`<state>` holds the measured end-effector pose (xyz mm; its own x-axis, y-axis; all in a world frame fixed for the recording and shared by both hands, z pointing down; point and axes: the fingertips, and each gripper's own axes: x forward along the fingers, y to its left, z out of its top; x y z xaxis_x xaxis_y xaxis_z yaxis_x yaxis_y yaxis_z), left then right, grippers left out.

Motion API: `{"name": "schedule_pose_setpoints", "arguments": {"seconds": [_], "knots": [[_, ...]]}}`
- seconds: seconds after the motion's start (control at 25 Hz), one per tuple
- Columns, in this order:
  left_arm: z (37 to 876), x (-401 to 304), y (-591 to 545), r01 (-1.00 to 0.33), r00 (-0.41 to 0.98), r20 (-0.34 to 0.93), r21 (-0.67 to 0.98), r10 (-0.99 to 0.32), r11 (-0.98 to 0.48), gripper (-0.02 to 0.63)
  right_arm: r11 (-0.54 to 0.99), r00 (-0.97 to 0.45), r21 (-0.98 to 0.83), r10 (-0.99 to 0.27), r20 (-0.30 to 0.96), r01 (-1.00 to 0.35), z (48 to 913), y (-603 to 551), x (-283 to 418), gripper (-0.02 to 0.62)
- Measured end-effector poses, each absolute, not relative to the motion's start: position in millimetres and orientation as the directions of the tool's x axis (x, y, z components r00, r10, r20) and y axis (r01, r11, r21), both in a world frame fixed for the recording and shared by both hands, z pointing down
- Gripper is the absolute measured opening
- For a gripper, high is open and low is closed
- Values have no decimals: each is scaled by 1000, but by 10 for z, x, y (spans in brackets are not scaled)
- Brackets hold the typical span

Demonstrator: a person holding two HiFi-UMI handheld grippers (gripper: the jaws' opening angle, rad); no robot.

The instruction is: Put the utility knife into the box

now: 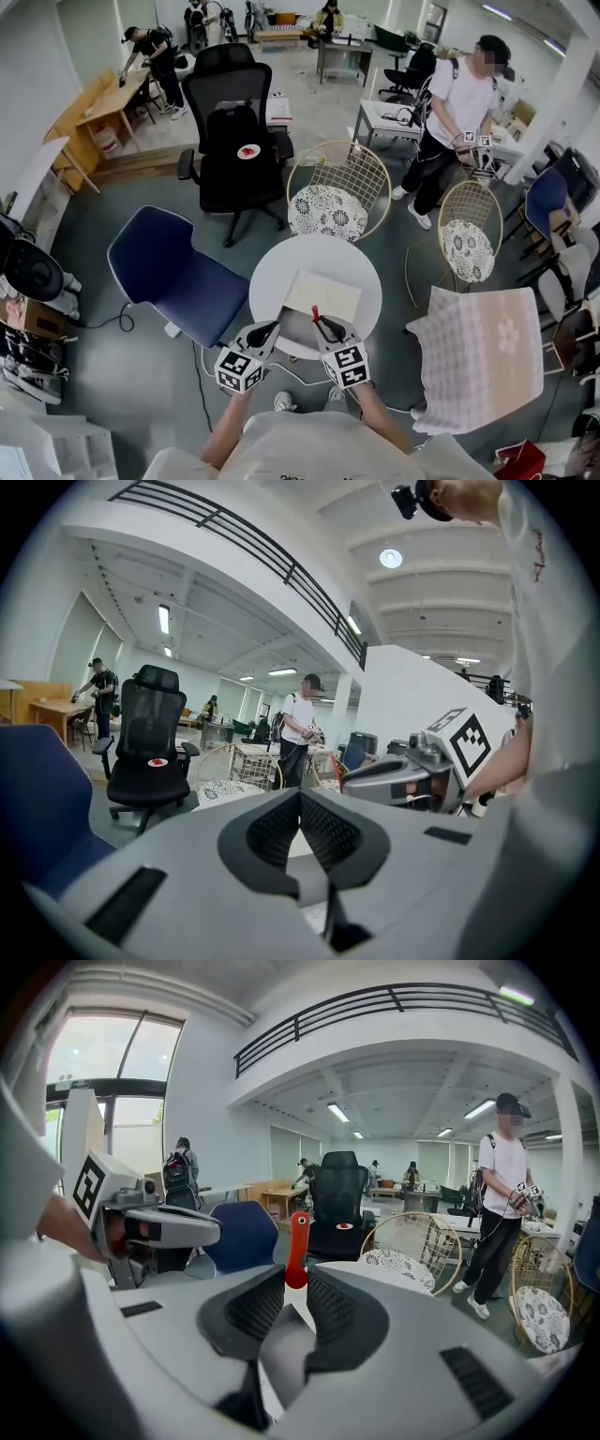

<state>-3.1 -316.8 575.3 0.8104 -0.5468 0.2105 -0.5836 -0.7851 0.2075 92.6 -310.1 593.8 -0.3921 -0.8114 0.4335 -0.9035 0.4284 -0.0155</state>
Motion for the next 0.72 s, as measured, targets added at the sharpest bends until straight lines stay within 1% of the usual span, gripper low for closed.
{"name": "schedule_pose_setpoints", "arguments": {"seconds": [0.4, 0.72], "knots": [[5888, 121, -3086, -655, 754, 256, 231, -605, -719, 11, 474, -445, -61, -764, 467, -878, 6112, -3050, 1203, 81], [6124, 186, -2907, -657, 751, 311, 276, -582, -701, 11, 476, -460, -122, -703, 542, -871, 6449, -2795, 1209, 81]]}}
